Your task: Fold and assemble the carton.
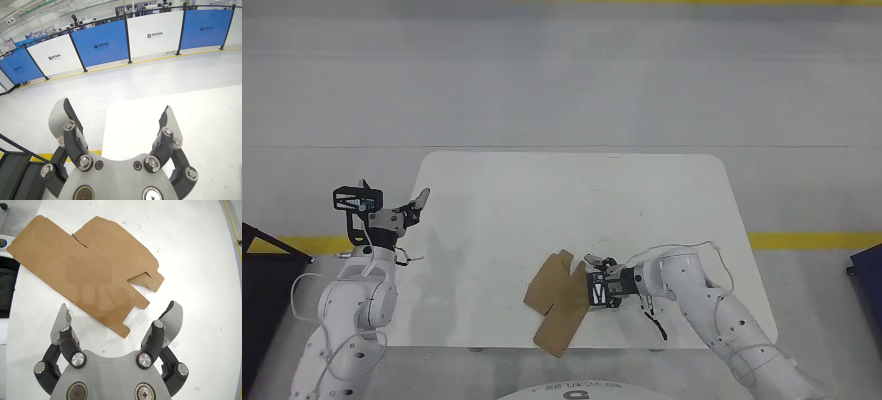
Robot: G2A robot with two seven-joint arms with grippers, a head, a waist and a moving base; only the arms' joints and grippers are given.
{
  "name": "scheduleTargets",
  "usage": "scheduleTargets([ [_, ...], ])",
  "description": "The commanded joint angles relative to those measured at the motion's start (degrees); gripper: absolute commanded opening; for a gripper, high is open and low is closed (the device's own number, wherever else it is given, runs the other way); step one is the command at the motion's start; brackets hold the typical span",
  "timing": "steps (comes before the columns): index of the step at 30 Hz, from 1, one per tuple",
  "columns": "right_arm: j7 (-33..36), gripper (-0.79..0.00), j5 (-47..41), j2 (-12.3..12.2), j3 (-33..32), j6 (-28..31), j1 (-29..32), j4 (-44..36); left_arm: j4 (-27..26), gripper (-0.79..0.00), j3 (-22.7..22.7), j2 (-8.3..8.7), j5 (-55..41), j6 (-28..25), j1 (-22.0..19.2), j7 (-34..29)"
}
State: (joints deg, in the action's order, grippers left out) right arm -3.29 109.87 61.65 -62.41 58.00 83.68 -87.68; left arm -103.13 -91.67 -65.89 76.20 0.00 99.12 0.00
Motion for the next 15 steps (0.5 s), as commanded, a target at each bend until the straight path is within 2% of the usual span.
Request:
scheduleTargets([
  [1, 1.96, 0.0, -1.6, 0.07, 1.26, 0.0, -1.29, 0.78, 0.0, 0.0, 0.0, 0.0, 0.0, 0.0, 0.0, 0.0],
  [6, 5.09, 0.0, -5.22, 0.09, 3.78, 0.0, -3.46, 1.15, 0.0, 0.0, 0.0, 0.0, 0.0, 0.0, 0.0, 0.0],
  [7, 5.95, -0.018, -5.71, 0.12, 4.21, 0.0, -3.87, 1.22, 0.0, 0.0, 0.0, 0.0, 0.0, 0.0, 0.0, 0.0],
  [8, 6.86, -0.095, -6.24, 0.19, 4.61, 0.0, -4.27, 1.31, 0.0, 0.0, 0.0, 0.0, 0.0, 0.0, 0.0, 0.0],
  [10, 8.24, -0.102, -7.45, 0.31, 5.67, 0.0, -5.07, 1.44, 0.0, 0.0, 0.0, 0.0, 0.0, 0.0, 0.0, 0.0],
  [12, 9.41, -0.148, -8.52, 0.4, 6.87, 0.0, -5.95, 1.72, 0.0, 0.0, 0.0, 0.0, 0.0, 0.0, 0.0, 0.0],
  [15, 10.99, -0.074, -10.33, 0.64, 8.33, 0.0, -7.27, 2.06, 0.0, 0.0, 0.0, 0.0, 0.0, 0.0, 0.0, 0.0],
])
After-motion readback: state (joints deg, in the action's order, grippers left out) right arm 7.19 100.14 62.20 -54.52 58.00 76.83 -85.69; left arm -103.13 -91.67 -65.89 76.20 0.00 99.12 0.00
